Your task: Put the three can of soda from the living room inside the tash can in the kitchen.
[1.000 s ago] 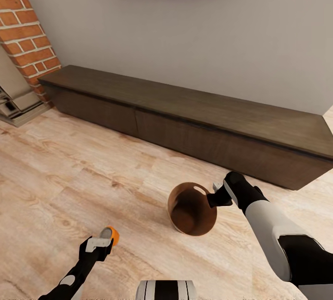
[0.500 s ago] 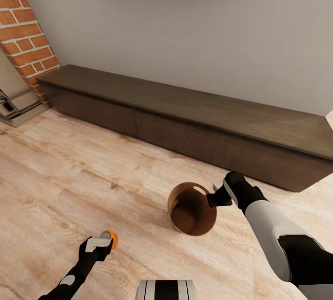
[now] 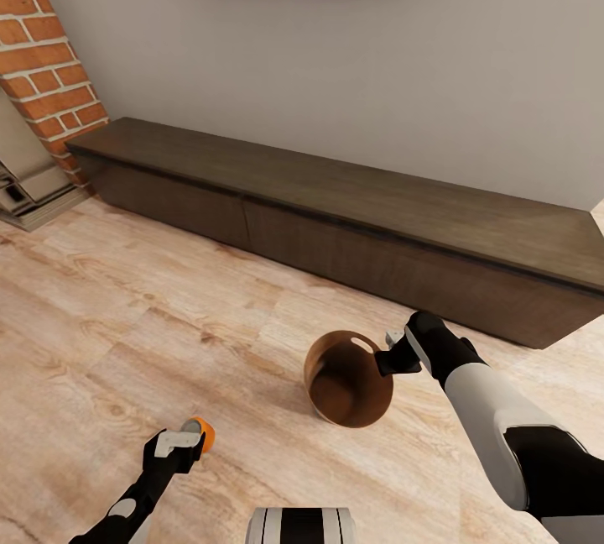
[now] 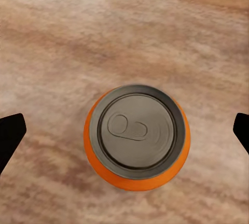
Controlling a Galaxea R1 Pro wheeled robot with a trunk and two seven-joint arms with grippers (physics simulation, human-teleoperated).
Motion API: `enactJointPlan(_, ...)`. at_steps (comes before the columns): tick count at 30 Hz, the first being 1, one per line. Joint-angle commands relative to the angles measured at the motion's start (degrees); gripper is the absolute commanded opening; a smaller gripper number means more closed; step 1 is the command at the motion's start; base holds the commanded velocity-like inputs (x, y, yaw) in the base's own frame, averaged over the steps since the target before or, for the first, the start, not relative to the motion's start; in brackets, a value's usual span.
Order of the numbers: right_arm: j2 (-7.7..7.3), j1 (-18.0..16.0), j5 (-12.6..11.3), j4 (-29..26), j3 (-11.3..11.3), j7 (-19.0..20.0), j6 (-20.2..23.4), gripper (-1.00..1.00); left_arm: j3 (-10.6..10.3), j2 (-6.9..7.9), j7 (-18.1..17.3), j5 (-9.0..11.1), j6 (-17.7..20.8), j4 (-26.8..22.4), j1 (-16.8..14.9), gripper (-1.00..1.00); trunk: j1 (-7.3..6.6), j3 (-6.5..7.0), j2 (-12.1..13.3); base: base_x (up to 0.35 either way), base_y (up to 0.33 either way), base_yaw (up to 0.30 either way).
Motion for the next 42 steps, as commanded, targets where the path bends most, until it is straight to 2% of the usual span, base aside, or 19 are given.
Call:
enactJointPlan(1,0.01,0.0,-1.8,0.0,-0.1,0.3,0.2,-1.00,0.0,0.00,0.0,0.0,0.0,0.0,0.0,1.00,-0.01,0.00,0.0,0.000,0.000,0.000)
enactJointPlan(14,-0.67,-0.3,-2.1,-0.8,-0.4,0.3,0.2,-1.00,0.0,0.00,0.0,0.0,0.0,0.0,0.0,1.00,-0.01,0.00,0.0,0.000,0.000,0.000)
enactJointPlan(32,-1.05,-4.8,-2.4,-0.7,-0.8,0.4,0.2,-1.00,0.0,0.00,0.0,0.0,0.0,-0.1,0.0,1.00,-0.01,0.00,0.0,0.000,0.000,0.000)
enactJointPlan(33,-1.40,-4.4,-0.9,-1.1,-0.5,0.4,-0.4,-1.00,0.3,-0.33,0.2,0.3,0.2,-0.4,0.0,1.00,0.00,0.00,0.0,0.000,0.000,0.000)
enactJointPlan(34,-1.43,-4.1,-1.0,-1.4,-0.4,0.5,-0.7,-1.00,0.5,-0.44,0.2,0.3,0.2,-0.6,0.0,1.00,0.00,0.00,0.0,0.000,0.000,0.000)
enactJointPlan(35,-1.39,-3.7,0.0,-1.7,-0.4,0.6,-1.3,-1.00,0.5,-0.32,0.2,0.3,0.1,-0.5,0.0,1.00,0.00,0.00,0.0,0.000,0.000,0.000)
enactJointPlan(42,-1.39,-1.3,9.2,-3.9,-0.4,1.1,-4.7,-1.00,0.5,-0.32,0.2,0.3,0.1,-0.5,0.0,1.00,0.00,0.00,0.0,0.000,0.000,0.000)
